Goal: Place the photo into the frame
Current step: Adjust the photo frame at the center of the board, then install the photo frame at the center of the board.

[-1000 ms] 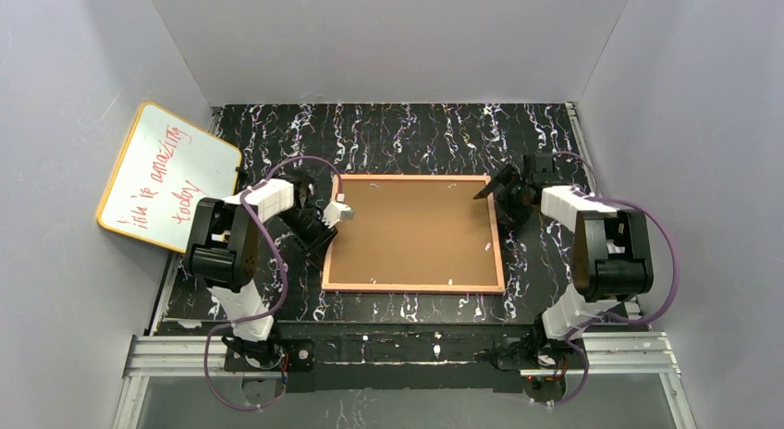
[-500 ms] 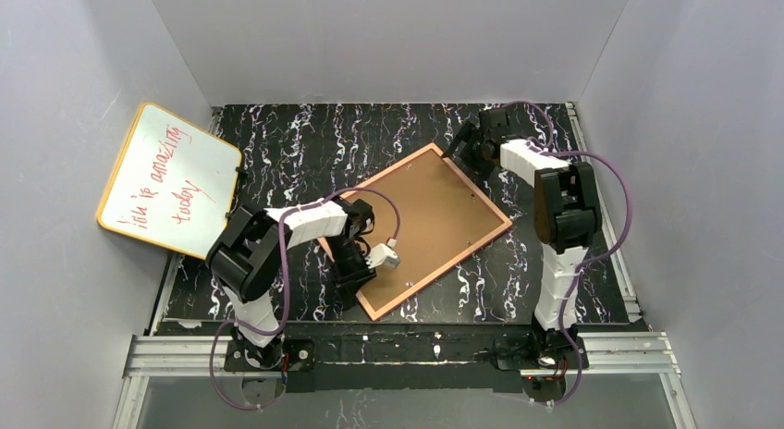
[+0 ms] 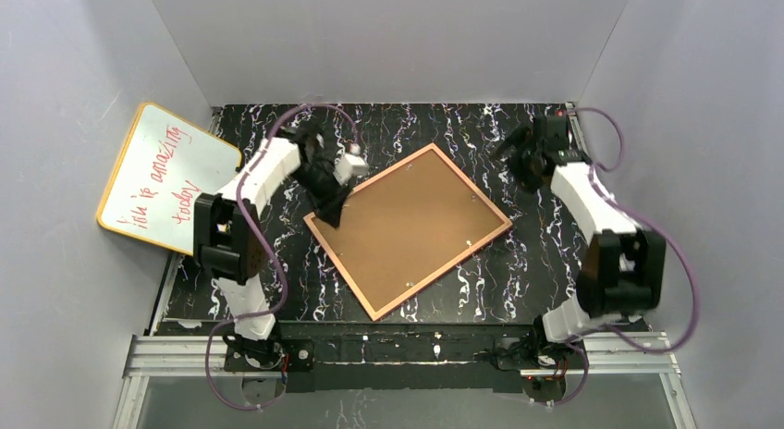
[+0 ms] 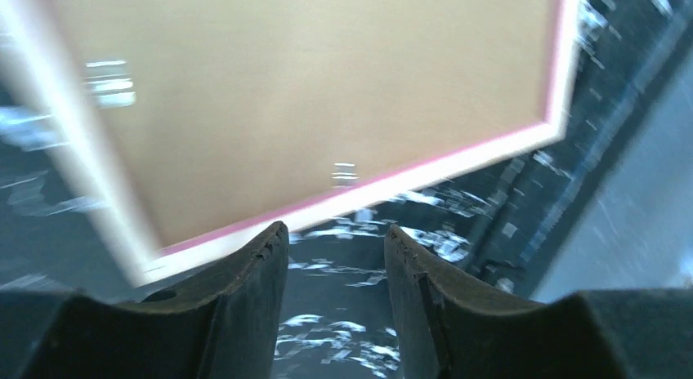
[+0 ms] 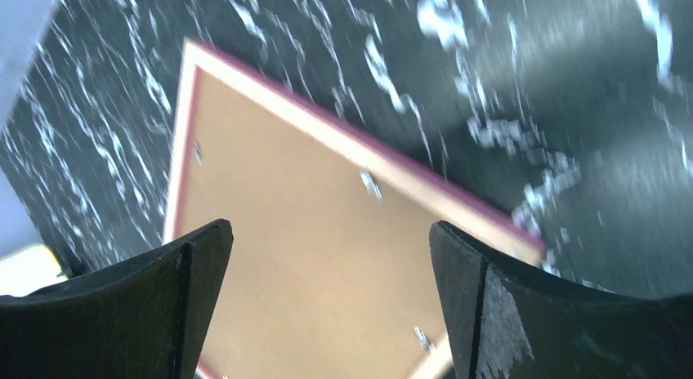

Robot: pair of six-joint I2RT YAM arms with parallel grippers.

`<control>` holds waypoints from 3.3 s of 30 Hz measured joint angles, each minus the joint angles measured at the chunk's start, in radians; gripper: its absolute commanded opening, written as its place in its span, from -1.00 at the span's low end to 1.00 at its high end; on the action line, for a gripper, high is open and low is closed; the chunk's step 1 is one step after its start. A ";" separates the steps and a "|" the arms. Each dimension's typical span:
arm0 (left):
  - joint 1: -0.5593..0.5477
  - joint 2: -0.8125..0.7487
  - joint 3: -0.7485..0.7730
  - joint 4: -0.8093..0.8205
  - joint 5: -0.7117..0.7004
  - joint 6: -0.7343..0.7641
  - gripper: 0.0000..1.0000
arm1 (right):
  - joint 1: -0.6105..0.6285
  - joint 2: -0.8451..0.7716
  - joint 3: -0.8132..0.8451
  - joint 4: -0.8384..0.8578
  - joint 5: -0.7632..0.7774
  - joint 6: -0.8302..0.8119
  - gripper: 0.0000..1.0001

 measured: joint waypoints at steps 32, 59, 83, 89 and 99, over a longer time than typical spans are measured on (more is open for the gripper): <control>0.300 0.207 -0.122 0.259 0.014 -0.119 -0.53 | 0.008 -0.080 -0.525 0.208 -0.363 0.119 0.97; 0.327 0.353 -0.055 -0.138 0.279 0.172 -0.24 | 0.486 -0.004 -0.190 0.214 -0.198 0.177 0.69; 0.320 0.318 -0.190 0.046 0.275 -0.054 -0.63 | 0.813 0.385 -0.038 0.454 -0.241 0.395 0.21; 0.320 0.315 -0.196 0.063 0.273 -0.093 -0.64 | 0.813 0.406 -0.035 0.485 -0.240 0.413 0.08; 0.319 0.303 -0.209 0.080 0.272 -0.108 -0.66 | 0.813 0.437 -0.010 0.513 -0.235 0.419 0.03</control>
